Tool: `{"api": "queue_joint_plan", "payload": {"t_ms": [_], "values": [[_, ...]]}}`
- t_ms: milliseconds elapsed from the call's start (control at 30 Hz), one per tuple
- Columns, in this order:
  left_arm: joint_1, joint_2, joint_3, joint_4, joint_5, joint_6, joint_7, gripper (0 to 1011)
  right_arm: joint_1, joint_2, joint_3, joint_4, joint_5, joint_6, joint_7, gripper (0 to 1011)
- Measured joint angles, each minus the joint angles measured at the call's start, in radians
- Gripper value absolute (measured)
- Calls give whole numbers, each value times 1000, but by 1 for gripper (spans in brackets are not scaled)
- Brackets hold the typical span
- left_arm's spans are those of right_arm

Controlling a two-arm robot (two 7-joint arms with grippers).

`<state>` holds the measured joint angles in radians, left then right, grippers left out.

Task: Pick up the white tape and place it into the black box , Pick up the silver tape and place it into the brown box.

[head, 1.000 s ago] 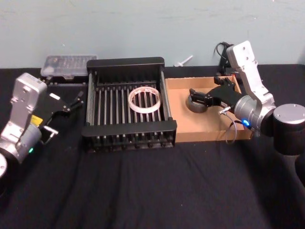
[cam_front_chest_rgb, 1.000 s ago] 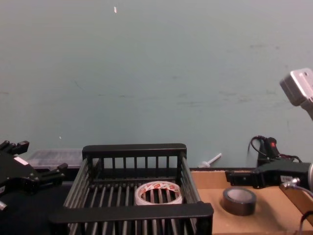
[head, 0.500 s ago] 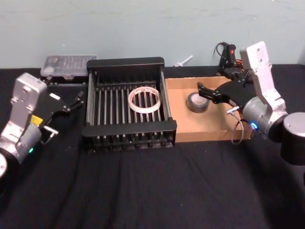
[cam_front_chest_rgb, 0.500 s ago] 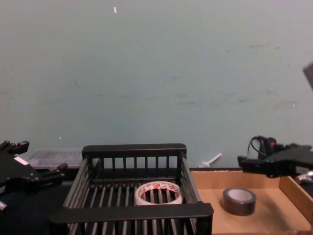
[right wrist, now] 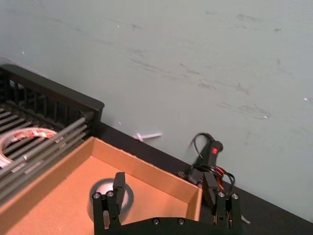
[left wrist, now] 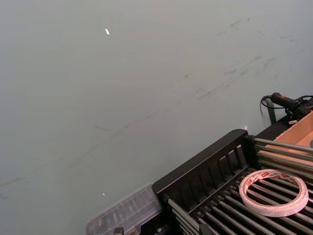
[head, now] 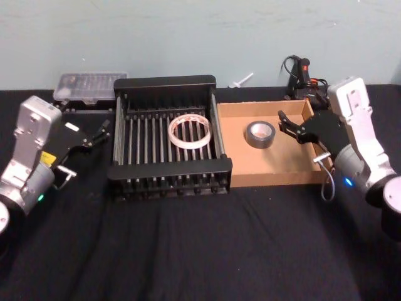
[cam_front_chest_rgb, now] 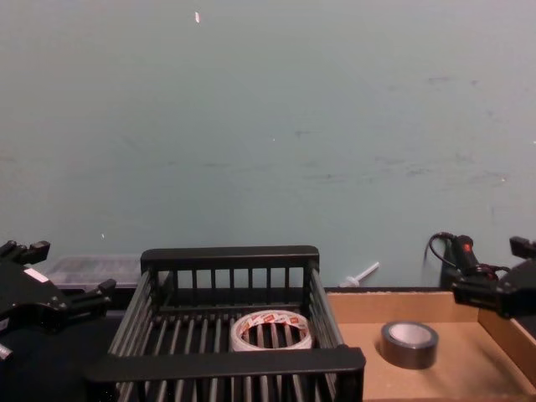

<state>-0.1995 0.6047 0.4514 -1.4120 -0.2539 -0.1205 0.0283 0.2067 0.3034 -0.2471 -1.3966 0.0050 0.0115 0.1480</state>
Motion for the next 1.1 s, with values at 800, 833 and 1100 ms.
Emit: {"api": "queue_joint_plan", "payload": {"t_ms": [800,833,1100], "values": [[0,0,0,0,0,0,0,1001,-33,-24,27,47,-66,-63,-4,1002],[0,0,0,0,0,0,0,1001,-33,-24,27,47,-66,-63,-4,1002],[0,0,0,0,0,0,0,1002,-33,-23,25,46,-65,-63,-4,1002]]}}
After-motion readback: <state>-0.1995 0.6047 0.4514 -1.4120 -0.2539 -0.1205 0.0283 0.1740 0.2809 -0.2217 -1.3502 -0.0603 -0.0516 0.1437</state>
